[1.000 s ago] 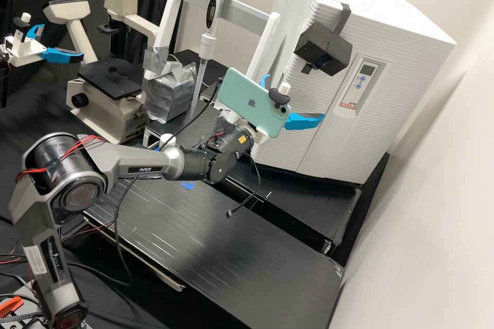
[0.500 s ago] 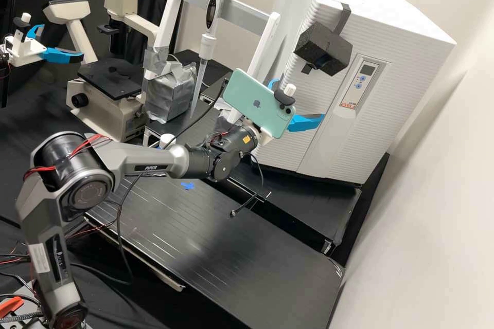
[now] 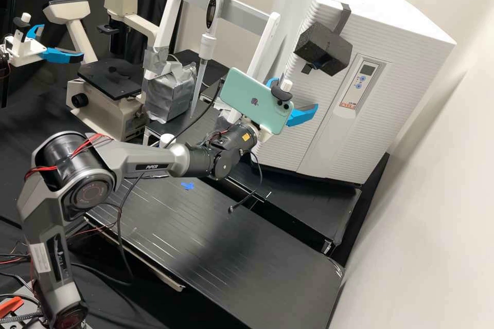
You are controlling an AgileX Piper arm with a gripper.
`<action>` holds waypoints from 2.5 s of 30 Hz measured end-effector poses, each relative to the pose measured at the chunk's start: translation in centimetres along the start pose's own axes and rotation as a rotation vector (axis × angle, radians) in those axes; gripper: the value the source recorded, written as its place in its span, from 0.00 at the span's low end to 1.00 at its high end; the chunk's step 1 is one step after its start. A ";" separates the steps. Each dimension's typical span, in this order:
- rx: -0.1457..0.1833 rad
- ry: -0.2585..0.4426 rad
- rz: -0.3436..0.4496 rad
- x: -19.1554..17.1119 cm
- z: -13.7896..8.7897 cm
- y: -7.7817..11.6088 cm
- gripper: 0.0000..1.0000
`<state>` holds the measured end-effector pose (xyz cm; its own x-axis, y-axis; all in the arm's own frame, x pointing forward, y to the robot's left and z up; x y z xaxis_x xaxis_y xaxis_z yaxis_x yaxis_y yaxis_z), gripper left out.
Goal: Open the door
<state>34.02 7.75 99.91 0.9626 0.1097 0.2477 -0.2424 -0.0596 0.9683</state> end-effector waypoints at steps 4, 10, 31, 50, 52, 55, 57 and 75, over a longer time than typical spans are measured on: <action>-0.005 0.020 -0.006 -0.3 0.4 0.3 0.00; -0.003 0.040 -0.009 -0.8 1.1 0.6 0.00; -0.011 0.067 -0.017 -1.4 1.3 0.4 0.00; -0.041 0.121 0.019 -3.5 3.5 1.4 0.00; -0.036 0.128 0.027 -4.1 4.0 1.5 0.00; -0.017 0.134 0.045 -5.0 4.8 1.7 0.00; -0.010 0.129 0.062 -6.0 5.7 1.8 0.00; 0.109 -0.021 0.299 -11.8 10.0 2.8 0.00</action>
<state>23.24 -3.65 99.38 0.8532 0.0510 0.5191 -0.5017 -0.1923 0.8434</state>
